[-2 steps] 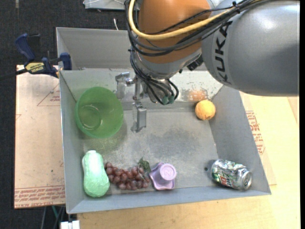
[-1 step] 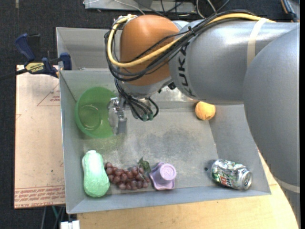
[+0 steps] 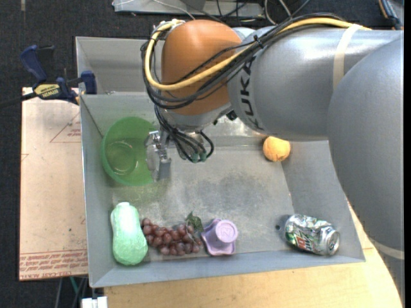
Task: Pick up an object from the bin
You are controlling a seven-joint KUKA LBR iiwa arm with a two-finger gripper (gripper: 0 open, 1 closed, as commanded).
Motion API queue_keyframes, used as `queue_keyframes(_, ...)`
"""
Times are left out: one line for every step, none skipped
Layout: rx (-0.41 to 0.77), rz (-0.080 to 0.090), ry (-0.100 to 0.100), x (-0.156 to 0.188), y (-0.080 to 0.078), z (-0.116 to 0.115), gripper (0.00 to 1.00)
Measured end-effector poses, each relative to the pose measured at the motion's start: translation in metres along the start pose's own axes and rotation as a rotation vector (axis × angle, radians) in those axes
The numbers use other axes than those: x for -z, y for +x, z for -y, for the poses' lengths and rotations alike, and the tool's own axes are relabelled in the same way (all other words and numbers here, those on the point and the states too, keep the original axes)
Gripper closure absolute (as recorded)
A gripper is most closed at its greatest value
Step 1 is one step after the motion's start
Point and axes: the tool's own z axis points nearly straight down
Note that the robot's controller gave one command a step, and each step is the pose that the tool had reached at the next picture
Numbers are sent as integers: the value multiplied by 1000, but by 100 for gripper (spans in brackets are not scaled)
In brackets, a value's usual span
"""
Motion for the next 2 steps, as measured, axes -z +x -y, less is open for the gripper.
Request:
queue_keyframes(-28, 5, -2, -22, -31, -11, 100)
queue_keyframes(-190, 3, -2, -29, -21, -12, 100)
